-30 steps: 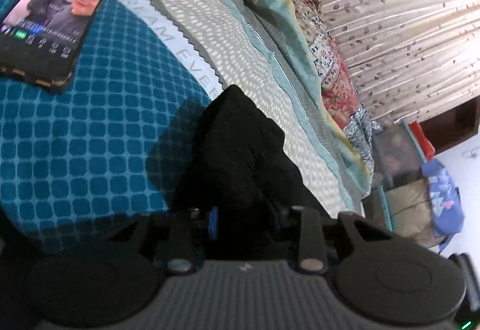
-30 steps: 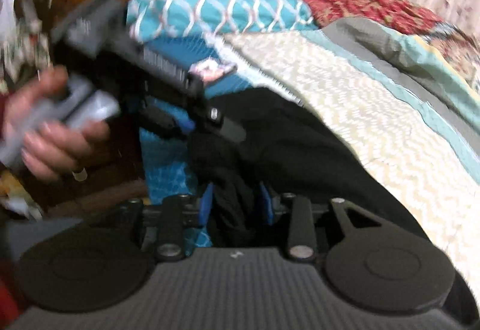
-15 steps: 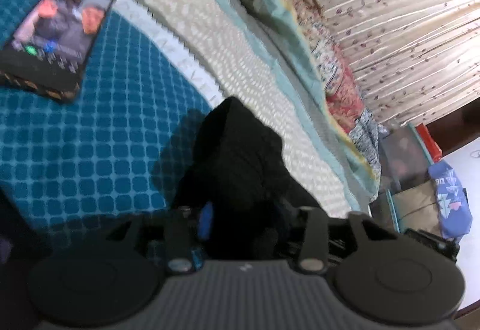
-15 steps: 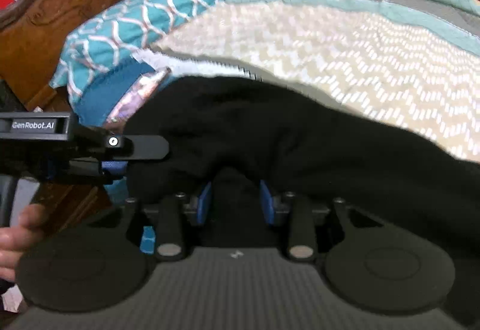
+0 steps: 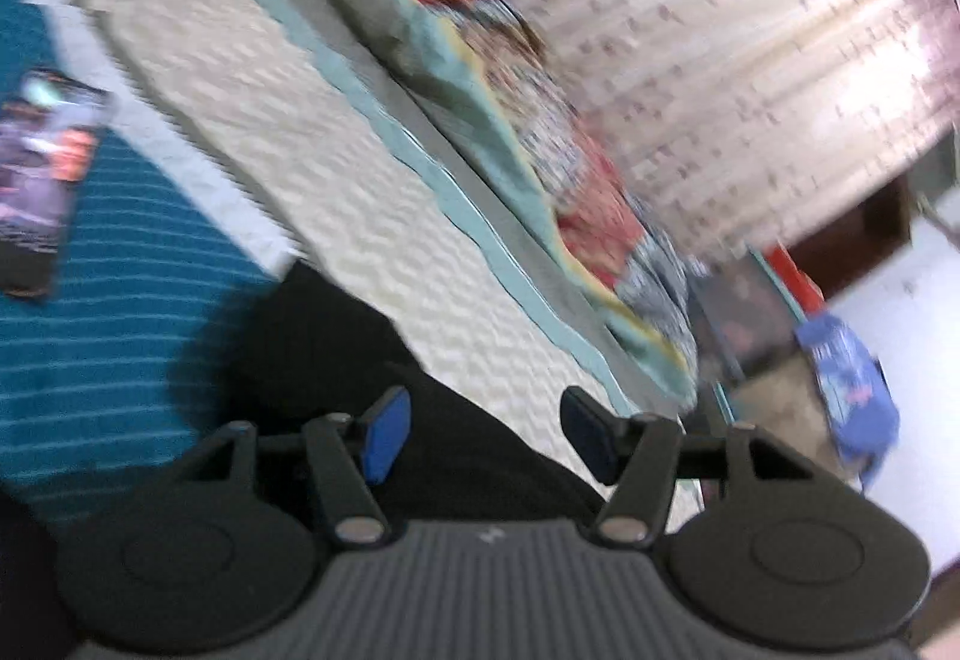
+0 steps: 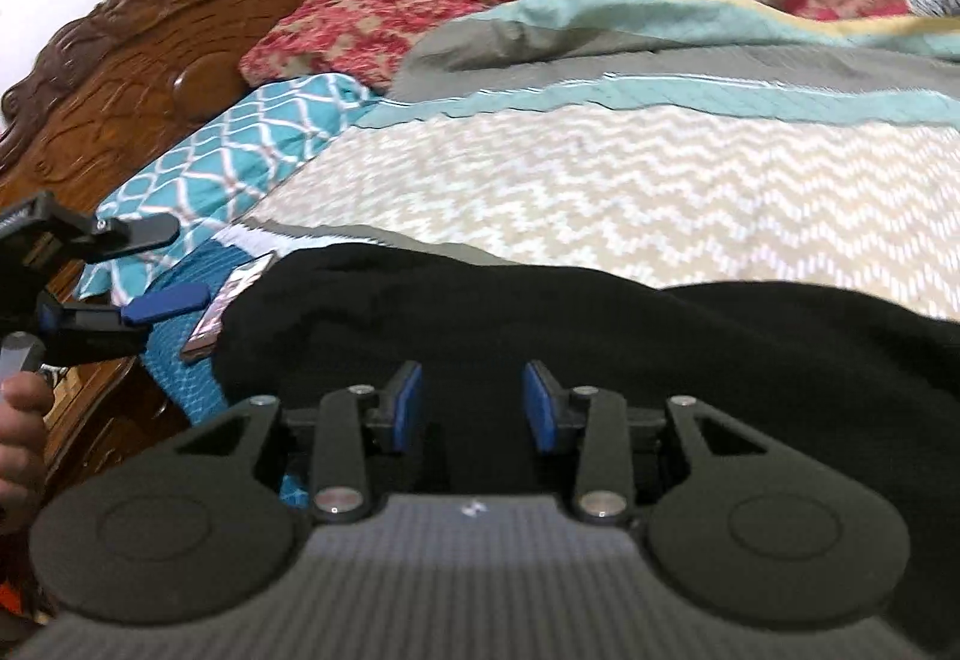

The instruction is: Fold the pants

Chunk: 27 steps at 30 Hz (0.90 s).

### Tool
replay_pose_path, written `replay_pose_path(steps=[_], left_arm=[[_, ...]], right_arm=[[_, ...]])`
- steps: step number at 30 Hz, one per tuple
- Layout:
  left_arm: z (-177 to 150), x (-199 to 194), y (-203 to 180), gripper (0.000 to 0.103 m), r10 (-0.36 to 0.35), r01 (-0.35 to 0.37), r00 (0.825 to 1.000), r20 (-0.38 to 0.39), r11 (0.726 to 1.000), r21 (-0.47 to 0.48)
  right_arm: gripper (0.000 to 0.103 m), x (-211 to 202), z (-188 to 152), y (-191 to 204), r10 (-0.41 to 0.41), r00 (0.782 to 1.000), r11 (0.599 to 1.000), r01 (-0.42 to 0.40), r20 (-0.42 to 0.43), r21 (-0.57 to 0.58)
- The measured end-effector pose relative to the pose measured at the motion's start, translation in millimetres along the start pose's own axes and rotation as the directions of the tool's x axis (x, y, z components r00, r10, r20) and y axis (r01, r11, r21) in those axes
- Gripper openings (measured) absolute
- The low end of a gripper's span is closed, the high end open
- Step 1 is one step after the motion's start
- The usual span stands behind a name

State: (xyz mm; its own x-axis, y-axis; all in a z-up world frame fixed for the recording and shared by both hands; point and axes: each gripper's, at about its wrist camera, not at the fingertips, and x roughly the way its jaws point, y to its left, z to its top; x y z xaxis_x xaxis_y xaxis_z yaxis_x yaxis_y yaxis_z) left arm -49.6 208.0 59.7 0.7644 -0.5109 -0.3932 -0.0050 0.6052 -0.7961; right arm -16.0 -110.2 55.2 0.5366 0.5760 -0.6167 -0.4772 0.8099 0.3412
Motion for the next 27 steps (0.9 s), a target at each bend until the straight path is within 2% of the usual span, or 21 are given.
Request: replay_pose_path(steps=[2,4,7,9,11,13,14,15,18,21,25,27], left_arm=[[-4,20,-8,0.057,-0.018,0.019,0.999,-0.039,0.999,0.026],[-10,43,-11,0.057,0.003,0.001,0.997,-0.082,0.999,0.05],[-20,69,0,0.049,0.115,-0.106,0.984,-0.134,0.992,0.07],[-25,77,16,0.024,0.185,-0.175,0.969,-0.164,0.982,0.071],[-23,72,29,0.015,0.185,-0.185,0.968,-0.172,0.983,0.016],[-18,61,38,0.019,0.13,-0.147,0.976,-0.173,0.986,-0.084],[-16,54,38,0.026,0.105,-0.123,0.982,-0.157,0.986,-0.111],[-15,46,35,0.034,0.09,-0.105,0.987,-0.132,0.988,-0.112],[-9,27,23,0.044,0.077,-0.081,0.995,-0.06,0.995,-0.066],[-6,26,7,0.045,0.057,-0.058,0.997,-0.047,0.998,-0.012],[-16,51,-6,0.045,0.106,-0.1,0.988,-0.113,0.993,0.058],[-24,69,-3,0.04,0.21,-0.194,0.963,-0.168,0.975,0.11]], right_arm=[[0.041,2,2,0,-0.005,1.0,1.0,0.005,-0.004,0.016],[0.041,4,1,1,-0.008,1.0,1.0,0.008,-0.01,0.017],[0.04,15,-9,-5,-0.043,0.996,0.999,0.045,-0.082,0.016],[0.04,34,-20,-13,-0.078,0.982,0.996,0.085,-0.172,0.037],[0.04,34,-24,-12,-0.08,0.985,0.996,0.085,-0.151,0.03],[0.04,29,-18,-6,-0.078,0.987,0.997,0.079,-0.138,-0.001],[0.041,25,-15,-5,-0.068,0.99,0.998,0.068,-0.122,0.0],[0.041,20,-12,-5,-0.052,0.994,0.999,0.053,-0.1,0.008],[0.041,5,-3,-4,-0.02,0.999,1.0,0.021,-0.033,0.011],[0.041,1,-4,-2,0.012,1.0,1.0,-0.012,0.003,0.015],[0.04,24,-16,0,0.046,0.996,0.998,-0.042,-0.074,0.053],[0.04,44,-29,-6,0.016,0.985,0.996,-0.002,-0.17,0.085]])
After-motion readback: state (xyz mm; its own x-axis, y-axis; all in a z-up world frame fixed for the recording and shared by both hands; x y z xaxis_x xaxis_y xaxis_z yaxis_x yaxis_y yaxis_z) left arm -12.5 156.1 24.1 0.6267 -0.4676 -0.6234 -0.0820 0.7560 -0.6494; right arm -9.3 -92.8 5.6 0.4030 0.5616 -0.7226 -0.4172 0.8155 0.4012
